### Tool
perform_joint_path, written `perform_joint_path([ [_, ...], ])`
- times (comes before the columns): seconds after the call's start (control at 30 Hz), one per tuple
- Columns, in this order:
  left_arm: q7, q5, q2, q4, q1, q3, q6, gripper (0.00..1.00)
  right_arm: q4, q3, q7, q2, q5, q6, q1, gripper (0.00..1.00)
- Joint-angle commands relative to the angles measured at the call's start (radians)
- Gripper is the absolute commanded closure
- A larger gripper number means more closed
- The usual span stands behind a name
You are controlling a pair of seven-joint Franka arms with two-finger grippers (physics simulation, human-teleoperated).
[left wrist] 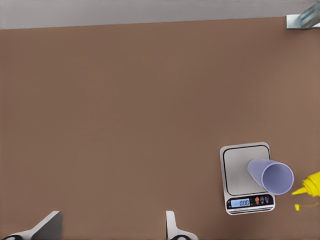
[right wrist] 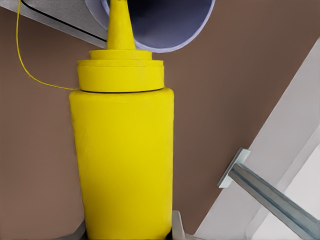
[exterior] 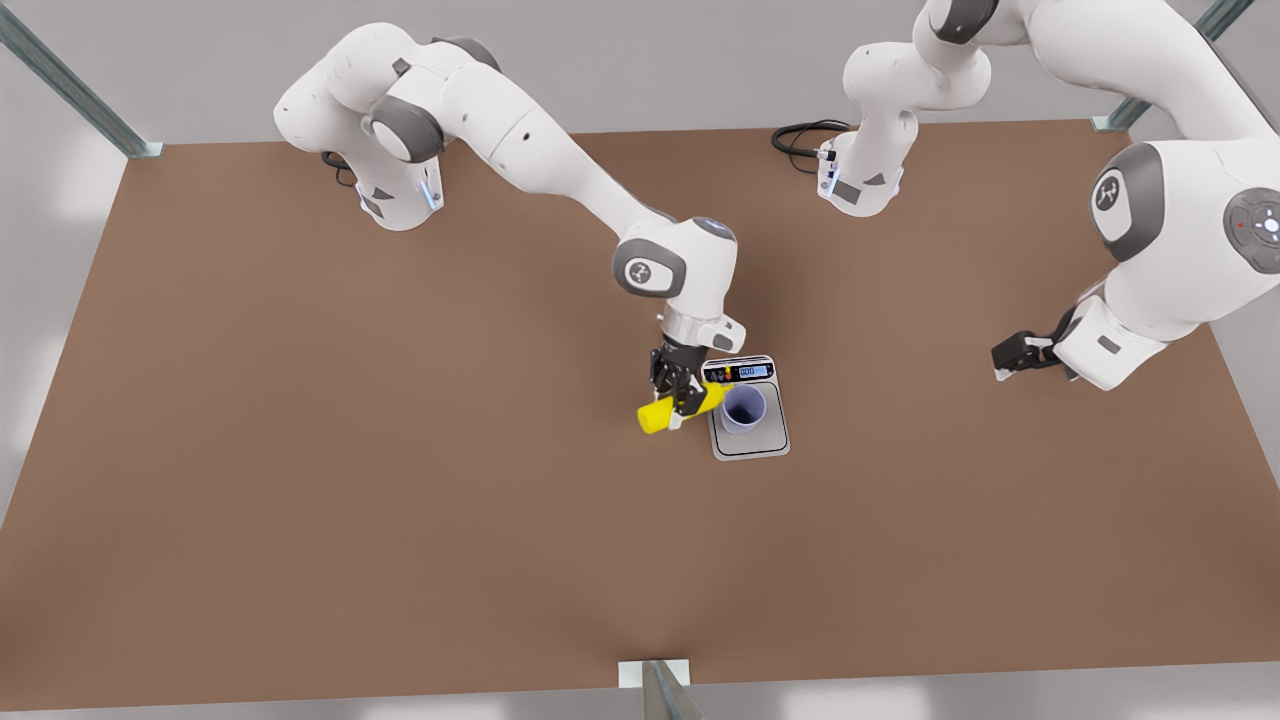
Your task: Move cup to the weight, pick up sauce bottle, pour sauce
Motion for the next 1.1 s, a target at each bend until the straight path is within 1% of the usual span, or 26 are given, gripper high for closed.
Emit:
perform_joint_path([
  [0.0, 0.000, 0.000, 0.000, 0.000, -0.001, 0.001, 0.000, 0.00, 0.005, 0.000, 0.000, 0.002, 0.001, -0.001, 0.000, 0.40],
  [0.3, 0.000, 0.000, 0.000, 0.000, 0.000, -0.001, 0.001, 0.00, 0.074, -0.006, 0.011, 0.048, 0.002, -0.015, -0.009, 0.40],
  [0.7, 0.000, -0.003, -0.002, 0.002, -0.001, -0.002, 0.014, 0.00, 0.072, -0.005, 0.008, 0.038, 0.016, -0.028, -0.011, 0.40],
  [0.8, 0.002, -0.003, -0.002, 0.002, -0.001, -0.002, 0.020, 0.00, 0.071, -0.006, 0.003, 0.012, 0.168, -0.044, -0.029, 0.40],
  [0.9, 0.000, 0.000, -0.002, 0.002, -0.001, -0.001, 0.021, 0.00, 0.062, 0.001, -0.009, -0.028, 0.303, -0.043, -0.113, 0.40],
  [1.07, 0.000, 0.001, -0.003, 0.002, -0.001, -0.001, 0.021, 0.00, 0.048, 0.004, -0.308, -0.050, 0.574, -0.026, -0.238, 0.40],
])
